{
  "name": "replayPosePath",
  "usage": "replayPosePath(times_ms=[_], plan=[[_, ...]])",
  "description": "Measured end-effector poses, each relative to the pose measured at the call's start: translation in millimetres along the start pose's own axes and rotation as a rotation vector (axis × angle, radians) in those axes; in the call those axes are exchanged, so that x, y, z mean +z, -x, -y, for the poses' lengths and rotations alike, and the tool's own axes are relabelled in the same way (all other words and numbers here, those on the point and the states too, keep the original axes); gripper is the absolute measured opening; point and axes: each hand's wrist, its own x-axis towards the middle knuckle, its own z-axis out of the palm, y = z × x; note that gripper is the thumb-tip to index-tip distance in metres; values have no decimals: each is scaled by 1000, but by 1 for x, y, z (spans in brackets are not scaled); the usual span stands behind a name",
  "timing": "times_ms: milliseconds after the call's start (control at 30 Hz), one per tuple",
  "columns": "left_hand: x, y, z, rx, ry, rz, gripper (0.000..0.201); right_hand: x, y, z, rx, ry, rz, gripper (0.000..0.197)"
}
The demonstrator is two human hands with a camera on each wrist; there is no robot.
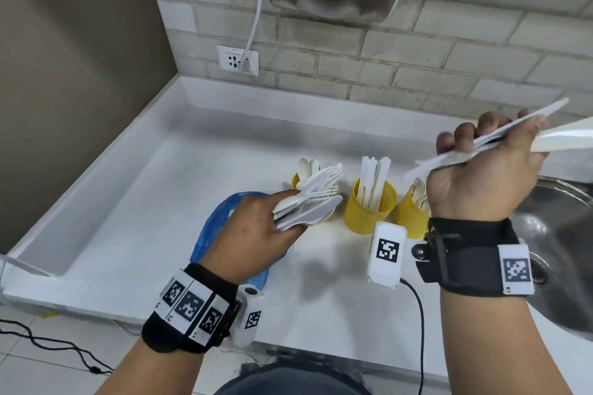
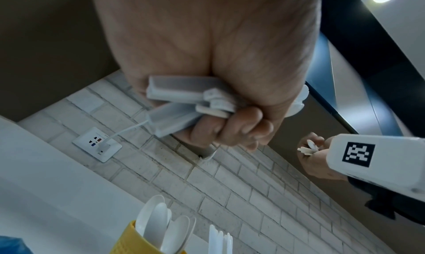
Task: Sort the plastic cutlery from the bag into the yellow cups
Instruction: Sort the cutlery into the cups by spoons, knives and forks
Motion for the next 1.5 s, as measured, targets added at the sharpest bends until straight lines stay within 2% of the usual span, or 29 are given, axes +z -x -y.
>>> replayPosePath(times_ms=[100, 167, 233, 333, 433, 567, 733, 900, 1000, 1133, 1333, 1400, 1500], plan=[[0, 0, -6, -7, -15, 16, 36, 7, 8, 8, -53, 138, 45, 24], [0, 0, -13, -8, -9, 15, 40, 10, 14, 10, -66, 207, 162, 25], [0, 1, -21, -25, 0, 12, 43, 9, 19, 10, -47, 325, 318, 23], [0, 4, -30, -59, 3, 20, 34, 2, 24, 12, 1, 577, 624, 17], [0, 5, -31, -96, 60, 42, 30, -2, 30, 14, 82, 808, 871, 17], [0, 7, -33, -119, 80, 67, 27, -3, 33, 17, 271, 896, 1131, 12], [-1, 9, -31, -132, 87, 109, 32, -3, 33, 16, 355, 827, 1138, 8], [-1, 8, -27, -141, 101, 177, 30, 0, 33, 21, 272, 878, 1166, 2], [0, 9, -25, -149, 113, 214, 29, 0, 33, 21, 223, 819, 1098, 10], [1, 11, -21, -163, 130, 232, 40, -2, 27, 21, 189, 774, 988, 16], [3, 11, -21, -156, 100, 296, 42, 1, 40, 20, 336, 814, 1127, 13], [4, 12, -22, -163, 92, 297, 46, 1, 41, 16, 303, 827, 1062, 18], [5, 11, -22, -168, 111, 286, 36, 1, 38, 13, 229, 782, 887, 27]])
